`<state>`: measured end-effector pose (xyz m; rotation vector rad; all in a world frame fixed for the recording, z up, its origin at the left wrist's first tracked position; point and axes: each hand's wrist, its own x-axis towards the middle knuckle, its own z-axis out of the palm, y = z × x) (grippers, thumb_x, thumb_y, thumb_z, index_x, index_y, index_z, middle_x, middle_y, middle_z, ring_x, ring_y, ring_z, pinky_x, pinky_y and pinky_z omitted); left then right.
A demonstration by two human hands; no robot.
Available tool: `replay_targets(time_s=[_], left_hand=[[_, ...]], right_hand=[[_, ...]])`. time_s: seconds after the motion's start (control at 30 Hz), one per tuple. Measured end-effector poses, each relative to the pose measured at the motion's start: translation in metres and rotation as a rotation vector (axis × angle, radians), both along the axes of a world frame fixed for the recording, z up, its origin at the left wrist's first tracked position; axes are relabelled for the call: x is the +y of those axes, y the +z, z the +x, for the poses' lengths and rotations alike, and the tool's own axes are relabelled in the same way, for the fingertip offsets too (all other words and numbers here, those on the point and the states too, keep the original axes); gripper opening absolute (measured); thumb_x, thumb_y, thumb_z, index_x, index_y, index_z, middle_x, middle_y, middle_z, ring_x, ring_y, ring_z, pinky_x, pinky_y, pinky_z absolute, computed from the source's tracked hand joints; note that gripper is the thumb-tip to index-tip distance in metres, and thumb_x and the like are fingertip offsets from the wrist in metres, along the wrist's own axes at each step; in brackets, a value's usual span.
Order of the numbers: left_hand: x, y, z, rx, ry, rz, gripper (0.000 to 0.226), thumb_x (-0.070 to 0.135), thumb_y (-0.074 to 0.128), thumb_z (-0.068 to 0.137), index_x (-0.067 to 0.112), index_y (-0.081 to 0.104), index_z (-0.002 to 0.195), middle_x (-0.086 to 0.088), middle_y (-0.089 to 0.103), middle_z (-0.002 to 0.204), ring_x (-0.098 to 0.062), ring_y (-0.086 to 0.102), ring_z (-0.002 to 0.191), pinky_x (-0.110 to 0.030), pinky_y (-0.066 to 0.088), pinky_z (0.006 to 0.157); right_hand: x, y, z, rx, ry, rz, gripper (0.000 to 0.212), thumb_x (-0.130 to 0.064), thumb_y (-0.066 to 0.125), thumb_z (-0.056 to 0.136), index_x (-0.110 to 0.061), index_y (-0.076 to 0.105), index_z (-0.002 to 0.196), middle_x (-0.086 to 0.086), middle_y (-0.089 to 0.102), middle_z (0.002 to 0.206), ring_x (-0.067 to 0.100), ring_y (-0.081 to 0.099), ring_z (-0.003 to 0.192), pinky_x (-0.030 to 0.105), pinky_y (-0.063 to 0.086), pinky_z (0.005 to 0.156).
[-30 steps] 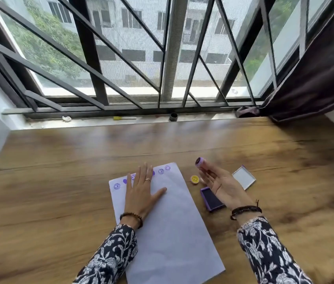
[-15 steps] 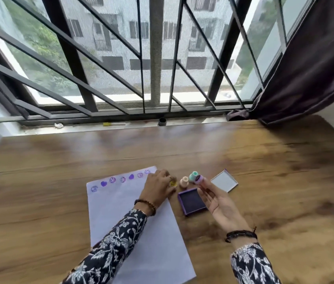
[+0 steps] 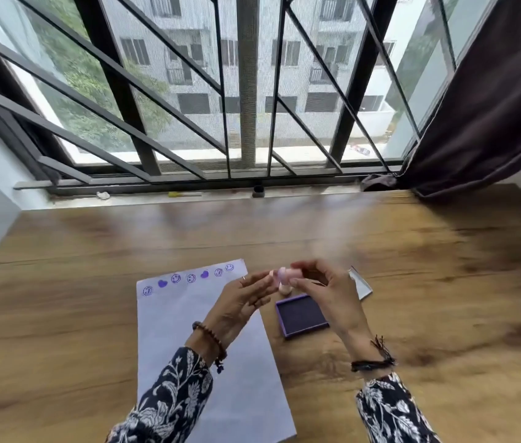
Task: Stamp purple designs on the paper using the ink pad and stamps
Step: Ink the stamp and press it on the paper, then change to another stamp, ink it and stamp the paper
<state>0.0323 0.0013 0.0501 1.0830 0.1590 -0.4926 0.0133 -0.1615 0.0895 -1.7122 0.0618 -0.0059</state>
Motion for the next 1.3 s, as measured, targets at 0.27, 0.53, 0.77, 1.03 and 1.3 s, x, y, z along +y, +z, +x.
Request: replay_targets(time_s=[0.27, 0.53, 0.77, 1.03, 1.3], left_hand=[[0.010, 0.008, 0.002, -0.041, -0.024, 0.074, 0.012, 0.012, 0.057, 0.084, 0.013, 0.069, 0.084, 0.003, 0.075, 0.068, -0.004, 0.068, 0.067, -0.011, 0.054, 0.065], [0.012, 0.010, 0.012, -0.213, 0.011, 0.069, 0.037, 0.033, 0.076, 0.058, 0.013, 0.073, 0.089, 0.006, 0.076, 0.086, -0.007, 0.067, 0.084, -0.013, 0.052, 0.076], [0.024, -0.016, 0.028, -0.418, 0.189, 0.790, 0.029, 0.008, 0.070, 0.076, 0.010, 0.065, 0.105, -0.008, 0.069, 0.105, -0.023, 0.062, 0.101, -0.016, 0.044, 0.079], [0.030, -0.056, 0.025, -0.636, -0.046, 1.285, 0.042, 0.027, 0.062, 0.083, 0.014, 0.054, 0.122, -0.008, 0.047, 0.139, -0.022, 0.038, 0.130, -0.027, 0.022, 0.106], [0.026, -0.043, 0.008, -0.524, 0.263, 0.914, 0.019, 0.009, 0.064, 0.081, 0.018, 0.067, 0.098, -0.001, 0.068, 0.103, -0.011, 0.058, 0.100, -0.003, 0.037, 0.088]], right_hand=[[0.009, 0.010, 0.002, -0.109, 0.094, -0.154, 0.027, -0.007, 0.075, 0.072, -0.030, 0.071, 0.084, -0.007, 0.074, 0.084, -0.004, 0.069, 0.080, 0.004, 0.049, 0.063], [0.014, 0.019, 0.021, -0.012, 0.086, -0.023, 0.012, -0.026, 0.079, 0.067, -0.023, 0.077, 0.078, -0.003, 0.076, 0.069, 0.010, 0.070, 0.063, 0.020, 0.058, 0.064], [0.038, -0.012, 0.070, -0.157, 0.175, -0.755, 0.021, -0.024, 0.067, 0.080, -0.016, 0.068, 0.099, 0.001, 0.066, 0.093, 0.016, 0.056, 0.091, 0.030, 0.047, 0.077], [0.058, -0.052, 0.085, -0.187, 0.262, -1.075, 0.033, -0.017, 0.053, 0.085, -0.020, 0.051, 0.117, 0.002, 0.065, 0.112, 0.023, 0.046, 0.111, 0.035, 0.034, 0.091], [0.016, -0.039, 0.059, -0.157, 0.190, -1.162, 0.026, -0.026, 0.056, 0.086, -0.022, 0.061, 0.111, 0.001, 0.066, 0.112, 0.023, 0.045, 0.110, 0.036, 0.038, 0.092]])
